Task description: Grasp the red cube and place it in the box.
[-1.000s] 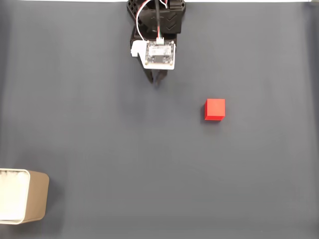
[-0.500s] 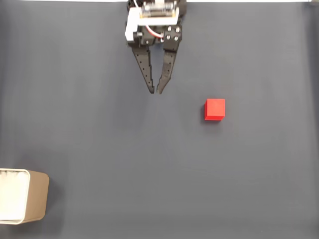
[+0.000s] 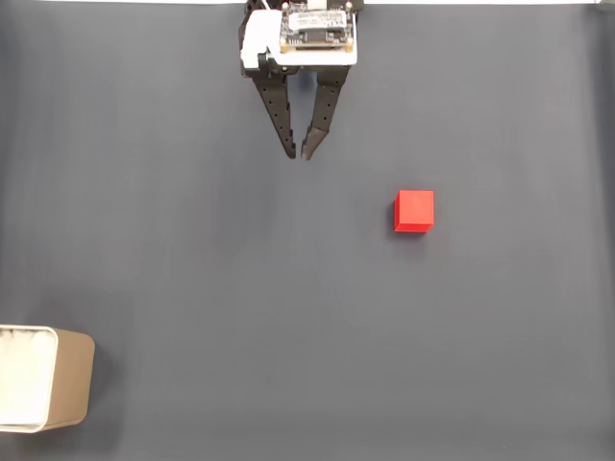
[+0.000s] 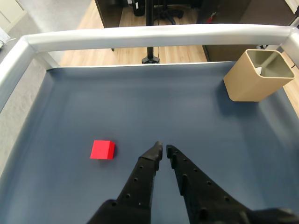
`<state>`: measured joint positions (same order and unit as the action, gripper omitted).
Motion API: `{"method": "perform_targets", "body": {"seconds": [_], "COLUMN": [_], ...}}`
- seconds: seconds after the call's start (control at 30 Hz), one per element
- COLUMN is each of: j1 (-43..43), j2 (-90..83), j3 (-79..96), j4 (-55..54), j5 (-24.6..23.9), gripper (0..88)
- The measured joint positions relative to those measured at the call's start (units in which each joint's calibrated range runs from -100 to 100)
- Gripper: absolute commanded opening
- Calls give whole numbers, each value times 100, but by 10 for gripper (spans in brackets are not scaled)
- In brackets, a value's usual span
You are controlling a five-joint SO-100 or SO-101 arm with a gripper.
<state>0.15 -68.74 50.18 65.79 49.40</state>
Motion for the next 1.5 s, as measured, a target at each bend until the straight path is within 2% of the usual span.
{"method": "perform_targets", "body": {"seconds": [0.33,0.57,0.87,1.13,1.5], "j1": [-512,-1039,-1639,-2070,-2277], "j2": [764,990,1363,1772,1971], "j3": [-750,-814,-814,-814,-796], "j4": [923,1154,1177,1161,684], "j5": [5,-68,-308,-537,-557], "gripper": [0,0,0,70,122]}}
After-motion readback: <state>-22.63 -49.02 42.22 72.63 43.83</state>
